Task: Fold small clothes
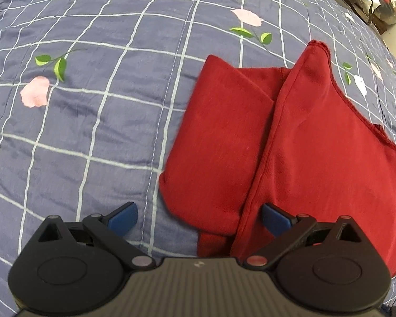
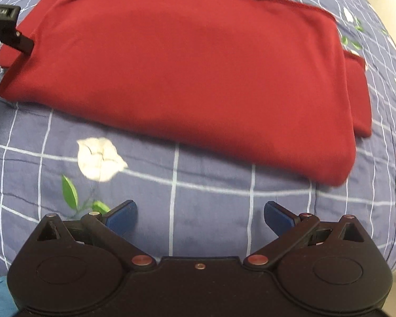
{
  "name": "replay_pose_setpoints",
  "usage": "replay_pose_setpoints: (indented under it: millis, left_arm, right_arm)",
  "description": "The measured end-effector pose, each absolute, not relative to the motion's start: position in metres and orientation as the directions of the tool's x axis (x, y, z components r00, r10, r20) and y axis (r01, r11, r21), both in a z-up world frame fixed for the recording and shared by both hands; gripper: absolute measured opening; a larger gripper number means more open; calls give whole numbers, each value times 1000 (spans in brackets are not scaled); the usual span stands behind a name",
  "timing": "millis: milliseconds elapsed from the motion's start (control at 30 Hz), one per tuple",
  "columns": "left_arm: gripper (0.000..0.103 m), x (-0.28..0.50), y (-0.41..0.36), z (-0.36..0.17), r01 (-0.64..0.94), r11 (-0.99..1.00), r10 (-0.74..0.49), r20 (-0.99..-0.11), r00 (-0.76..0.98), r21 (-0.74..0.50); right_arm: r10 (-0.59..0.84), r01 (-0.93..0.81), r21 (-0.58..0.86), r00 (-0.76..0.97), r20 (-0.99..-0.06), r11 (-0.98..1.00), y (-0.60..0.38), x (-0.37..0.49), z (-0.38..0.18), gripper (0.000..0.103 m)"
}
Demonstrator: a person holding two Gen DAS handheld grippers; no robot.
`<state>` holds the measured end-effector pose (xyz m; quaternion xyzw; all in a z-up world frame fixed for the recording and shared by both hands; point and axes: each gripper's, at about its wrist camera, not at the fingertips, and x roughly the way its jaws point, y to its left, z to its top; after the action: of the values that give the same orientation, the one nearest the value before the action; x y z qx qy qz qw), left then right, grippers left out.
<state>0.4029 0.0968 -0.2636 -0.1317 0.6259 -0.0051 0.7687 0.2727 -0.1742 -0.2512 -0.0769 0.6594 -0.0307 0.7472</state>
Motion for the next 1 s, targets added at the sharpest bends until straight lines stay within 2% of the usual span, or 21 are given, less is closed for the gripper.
replay_pose_setpoints:
  millis: [300, 433, 700, 900, 1000]
  left_arm:
    - [94, 411, 94, -262, -164, 953, -220, -953, 208, -255]
    - [88, 413, 94, -262, -164, 952, -224, -953, 206, -259]
    - [83, 411, 93, -258, -157, 954, -224, -955, 196, -256]
    - [79, 416, 90, -256, -171, 953, -223, -962, 158, -249]
    - [73, 417, 90, -253, -183, 950, -225, -961, 159, -252]
  right_arm:
    - [-159, 30, -157, 104, -982, 987, -184, 252, -253, 102]
    - [-172, 76, -161, 179, -969, 984, -188, 252, -237, 102]
    - [-223, 123, -193, 332, -916, 974, -183, 279, -214, 102]
    - [-248, 70, -238, 325, -912, 969, -173, 289, -230, 102]
    - [-246, 32, -248, 300, -922, 968, -172, 291, -238, 102]
